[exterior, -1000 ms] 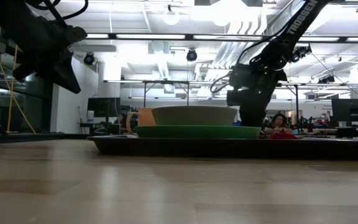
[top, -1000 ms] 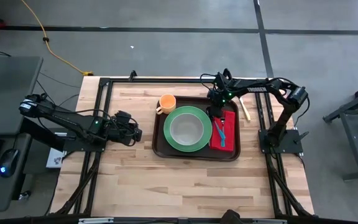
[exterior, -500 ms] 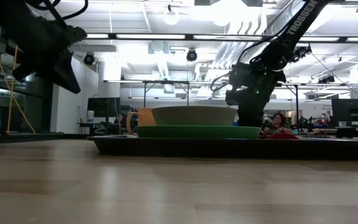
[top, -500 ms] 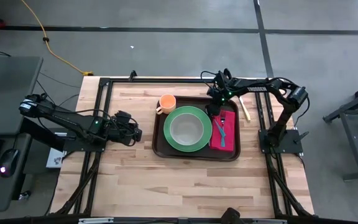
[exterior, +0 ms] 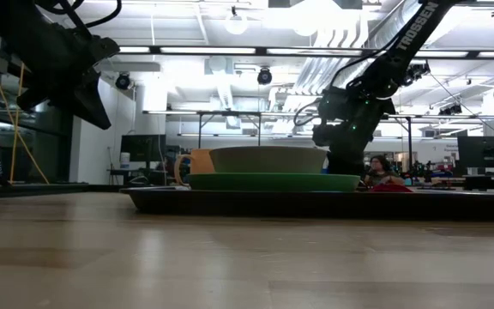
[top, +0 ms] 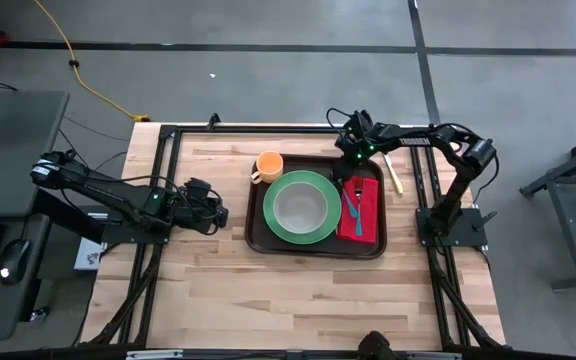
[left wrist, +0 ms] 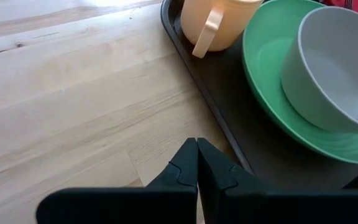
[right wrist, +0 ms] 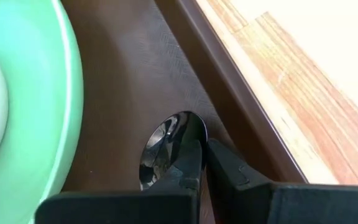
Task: Set up tray
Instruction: Put the blue spoon on the red napkin to the left of the blue fork
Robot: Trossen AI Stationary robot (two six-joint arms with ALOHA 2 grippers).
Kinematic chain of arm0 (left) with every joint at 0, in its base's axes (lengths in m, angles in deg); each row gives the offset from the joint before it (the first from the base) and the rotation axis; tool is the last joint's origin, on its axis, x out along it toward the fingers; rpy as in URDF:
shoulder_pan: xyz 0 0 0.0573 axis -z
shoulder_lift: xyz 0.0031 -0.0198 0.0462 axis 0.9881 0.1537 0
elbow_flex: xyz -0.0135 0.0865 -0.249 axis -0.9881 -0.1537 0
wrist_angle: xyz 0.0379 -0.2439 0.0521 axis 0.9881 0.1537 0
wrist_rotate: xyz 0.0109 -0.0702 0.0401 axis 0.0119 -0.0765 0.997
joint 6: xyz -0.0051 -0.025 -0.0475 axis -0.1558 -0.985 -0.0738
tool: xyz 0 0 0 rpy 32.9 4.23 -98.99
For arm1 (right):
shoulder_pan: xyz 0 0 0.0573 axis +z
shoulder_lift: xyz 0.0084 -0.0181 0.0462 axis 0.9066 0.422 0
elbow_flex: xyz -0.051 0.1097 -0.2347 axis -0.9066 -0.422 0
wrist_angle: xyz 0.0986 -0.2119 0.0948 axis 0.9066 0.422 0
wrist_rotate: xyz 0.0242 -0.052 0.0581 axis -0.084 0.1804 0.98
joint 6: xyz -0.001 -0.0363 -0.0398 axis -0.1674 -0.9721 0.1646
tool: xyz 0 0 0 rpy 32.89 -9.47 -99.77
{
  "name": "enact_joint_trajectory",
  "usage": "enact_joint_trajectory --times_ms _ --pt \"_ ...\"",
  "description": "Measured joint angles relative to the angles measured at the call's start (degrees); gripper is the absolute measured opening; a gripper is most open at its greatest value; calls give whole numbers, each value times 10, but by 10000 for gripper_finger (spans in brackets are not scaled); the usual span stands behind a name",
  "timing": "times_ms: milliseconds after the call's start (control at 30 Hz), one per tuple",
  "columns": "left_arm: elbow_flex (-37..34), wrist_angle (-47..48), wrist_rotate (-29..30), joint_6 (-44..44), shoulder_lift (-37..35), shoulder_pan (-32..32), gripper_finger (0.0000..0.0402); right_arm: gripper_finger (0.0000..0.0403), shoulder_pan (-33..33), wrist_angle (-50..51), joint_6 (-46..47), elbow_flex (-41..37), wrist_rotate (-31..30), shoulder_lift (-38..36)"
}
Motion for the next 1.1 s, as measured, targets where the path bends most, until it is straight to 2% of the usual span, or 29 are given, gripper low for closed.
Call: enact_joint_trajectory --times_ms 767,1100 --pt "0 4 0 0 0 0 31 0 -1 5 63 0 -2 -26" --pt "0 6 -2 0 0 0 31 0 -1 13 54 0 -1 -27"
